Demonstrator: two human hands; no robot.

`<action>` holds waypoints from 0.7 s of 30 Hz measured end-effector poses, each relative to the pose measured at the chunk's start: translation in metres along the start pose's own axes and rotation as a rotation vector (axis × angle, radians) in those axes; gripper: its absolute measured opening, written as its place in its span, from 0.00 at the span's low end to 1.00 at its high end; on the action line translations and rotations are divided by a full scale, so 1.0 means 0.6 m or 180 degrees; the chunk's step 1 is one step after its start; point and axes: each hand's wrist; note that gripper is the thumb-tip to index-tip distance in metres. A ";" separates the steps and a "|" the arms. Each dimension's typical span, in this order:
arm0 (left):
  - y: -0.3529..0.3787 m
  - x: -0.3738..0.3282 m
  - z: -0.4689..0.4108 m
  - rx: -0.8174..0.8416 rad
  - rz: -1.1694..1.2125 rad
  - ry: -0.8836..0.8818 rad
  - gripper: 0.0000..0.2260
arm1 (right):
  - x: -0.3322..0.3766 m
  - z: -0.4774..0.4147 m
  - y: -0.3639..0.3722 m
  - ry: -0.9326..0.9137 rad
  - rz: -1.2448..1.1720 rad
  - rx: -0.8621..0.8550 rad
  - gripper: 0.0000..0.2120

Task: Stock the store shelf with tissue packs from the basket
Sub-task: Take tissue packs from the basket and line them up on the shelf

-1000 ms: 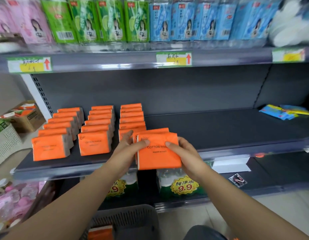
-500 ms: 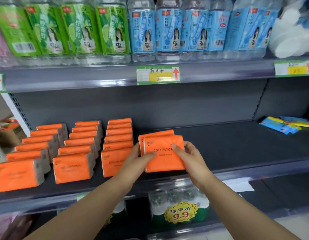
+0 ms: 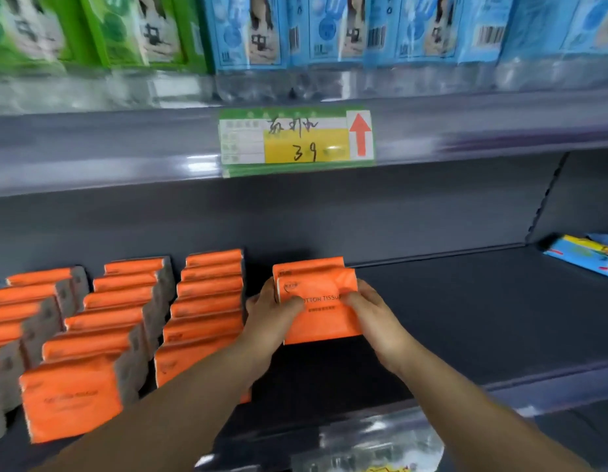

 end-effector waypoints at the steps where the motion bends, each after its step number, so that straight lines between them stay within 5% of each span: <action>1: 0.001 -0.001 -0.013 -0.0006 0.0028 -0.0036 0.26 | -0.007 -0.012 0.000 0.0038 0.0059 -0.0047 0.10; 10: -0.007 -0.028 -0.110 -0.0181 -0.0307 -0.0020 0.16 | -0.047 -0.101 0.026 0.0098 0.0153 -0.0117 0.16; 21: -0.012 -0.032 -0.180 -0.0473 -0.0550 -0.0206 0.24 | -0.065 -0.161 0.042 -0.0099 0.0294 0.0051 0.18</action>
Point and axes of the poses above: each hand's wrist, its own z-axis away from the middle knuckle, its own y-axis out of the palm, x = y × z, and after that the axes turned 12 degrees about -y, right-handed
